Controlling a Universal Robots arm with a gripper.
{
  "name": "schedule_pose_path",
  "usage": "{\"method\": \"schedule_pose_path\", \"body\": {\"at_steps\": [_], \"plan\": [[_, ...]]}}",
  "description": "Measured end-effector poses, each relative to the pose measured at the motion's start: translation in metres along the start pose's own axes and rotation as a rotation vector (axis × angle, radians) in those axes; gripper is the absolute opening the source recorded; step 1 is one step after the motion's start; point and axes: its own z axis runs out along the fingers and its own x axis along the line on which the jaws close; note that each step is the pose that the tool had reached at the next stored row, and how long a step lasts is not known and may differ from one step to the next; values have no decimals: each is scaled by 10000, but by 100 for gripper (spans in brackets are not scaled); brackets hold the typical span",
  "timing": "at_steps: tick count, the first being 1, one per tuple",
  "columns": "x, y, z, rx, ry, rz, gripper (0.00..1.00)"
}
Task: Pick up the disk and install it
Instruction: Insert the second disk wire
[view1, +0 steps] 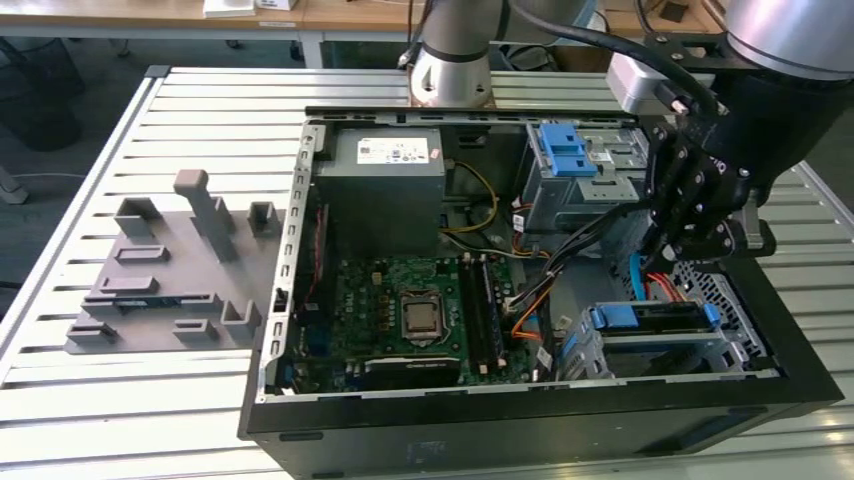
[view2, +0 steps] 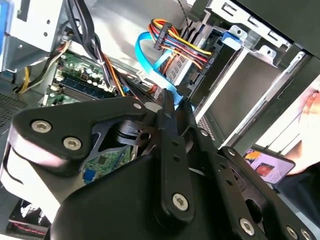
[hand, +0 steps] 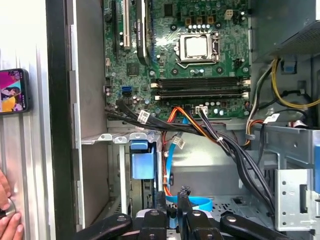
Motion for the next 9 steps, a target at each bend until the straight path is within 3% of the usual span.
{"method": "schedule_pose_path", "body": {"at_steps": [3,6,7,9], "plan": [[-9,0,25,8,140,-1,24],[-10,0,31,7,121,0,16],[-10,0,33,2,21,2,16],[-10,0,35,-19,-348,7,16]]}}
